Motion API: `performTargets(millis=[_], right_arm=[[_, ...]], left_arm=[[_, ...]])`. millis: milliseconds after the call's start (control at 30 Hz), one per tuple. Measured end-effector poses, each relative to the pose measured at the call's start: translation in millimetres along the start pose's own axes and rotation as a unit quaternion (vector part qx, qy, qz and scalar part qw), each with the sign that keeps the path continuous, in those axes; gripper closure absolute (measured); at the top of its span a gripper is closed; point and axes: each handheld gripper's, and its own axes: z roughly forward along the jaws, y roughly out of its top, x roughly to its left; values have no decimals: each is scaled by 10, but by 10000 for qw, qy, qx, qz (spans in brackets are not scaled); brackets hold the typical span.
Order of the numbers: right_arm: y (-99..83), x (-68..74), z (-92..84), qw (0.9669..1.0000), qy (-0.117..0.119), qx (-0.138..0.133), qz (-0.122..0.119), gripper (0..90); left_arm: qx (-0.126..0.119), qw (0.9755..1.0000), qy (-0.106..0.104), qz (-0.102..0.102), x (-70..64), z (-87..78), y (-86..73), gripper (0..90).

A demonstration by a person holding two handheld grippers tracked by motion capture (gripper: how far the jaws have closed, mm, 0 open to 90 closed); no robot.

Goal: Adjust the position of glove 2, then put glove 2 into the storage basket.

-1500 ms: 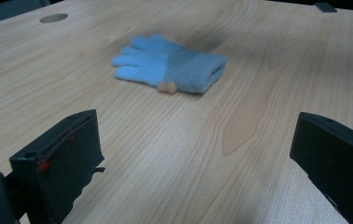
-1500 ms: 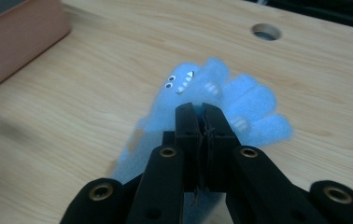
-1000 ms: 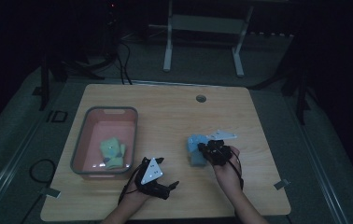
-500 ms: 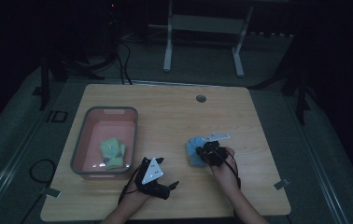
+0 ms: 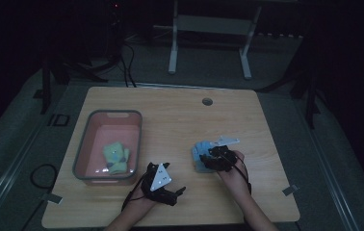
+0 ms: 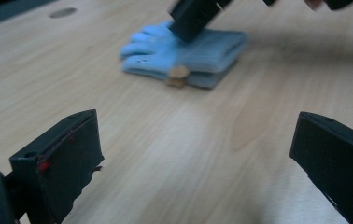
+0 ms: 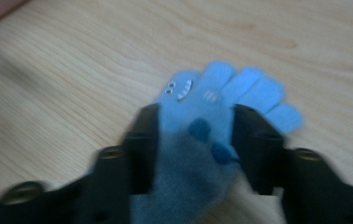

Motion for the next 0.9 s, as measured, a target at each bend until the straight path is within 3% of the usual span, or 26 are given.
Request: performTargets(millis=[67,133,200,300,467,633,700,800,900], right_arm=[[10,-26,-54,10000,14,-87,38,358],[10,-66,-118,9996,218,-162,118,273],[9,-92,-166,9991,264,-310,72,194],[6,-128,-219,9992,153,-364,-50,135],[1,-244,-300,9980,2,-572,-271,126],[32,-386,-403,9971,145,-716,-227,124],[48,-439,-434,9969,229,-744,-93,127],[79,-507,-445,9953,388,-858,225,118],[114,-545,-431,9949,436,-851,315,115]], left_arm=[[152,9995,-47,291,-55,23,26,23],[213,9987,-77,453,-112,42,60,23],[272,9984,-237,435,-148,62,93,23],[414,9977,-350,407,-194,91,134,23],[369,9967,-663,285,-173,90,217,23],[281,9960,-817,230,-84,106,312,23],[348,9960,-771,280,-49,133,362,23],[231,9963,-746,355,-3,165,436,44],[221,9953,-728,592,36,208,540,78]])
